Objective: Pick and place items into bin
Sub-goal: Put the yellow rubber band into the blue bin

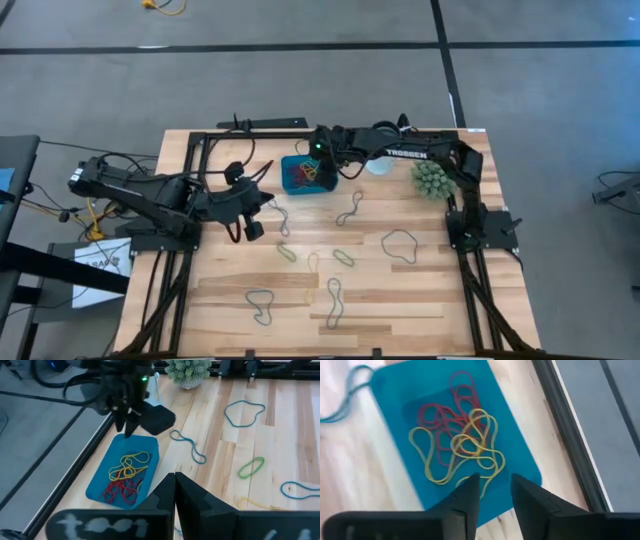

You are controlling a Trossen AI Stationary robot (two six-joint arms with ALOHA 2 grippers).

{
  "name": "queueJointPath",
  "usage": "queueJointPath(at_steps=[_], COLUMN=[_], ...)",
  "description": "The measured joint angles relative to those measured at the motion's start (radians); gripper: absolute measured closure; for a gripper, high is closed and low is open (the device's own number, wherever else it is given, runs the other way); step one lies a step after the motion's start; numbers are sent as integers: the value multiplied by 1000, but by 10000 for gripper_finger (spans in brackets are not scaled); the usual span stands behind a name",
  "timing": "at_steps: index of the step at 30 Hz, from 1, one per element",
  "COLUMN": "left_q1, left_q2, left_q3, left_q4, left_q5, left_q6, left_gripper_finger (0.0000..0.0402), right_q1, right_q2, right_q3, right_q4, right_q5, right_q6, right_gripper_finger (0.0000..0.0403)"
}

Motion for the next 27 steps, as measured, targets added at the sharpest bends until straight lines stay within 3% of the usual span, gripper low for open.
queueJointPath(at_steps=[5,11,15,20,23,25,27], left_q1=[-2,-3,-27,-75,-89,-89,-88], left_q2=[-70,-179,-290,-446,-516,-535,-530], left_q3=[0,0,-18,-193,-353,-454,-540], left_q4=[1,-19,-88,-49,115,255,379], left_q5=[-11,-54,-50,-75,-80,-29,92], left_q6=[4,14,-34,-99,-130,-139,-142], left_gripper_finger=[401,402,402,402,402,402,402], right_q1=[44,100,129,169,195,210,235], right_q2=[-38,-146,-252,-410,-476,-508,-522], right_q3=[10,10,8,-128,-260,-344,-413], right_q4=[-14,-19,-80,55,181,222,246], right_q5=[0,-1,-82,-263,-311,-316,-315], right_q6=[76,47,-4,-55,-34,12,77], right_gripper_finger=[287,302,307,307,307,307,307])
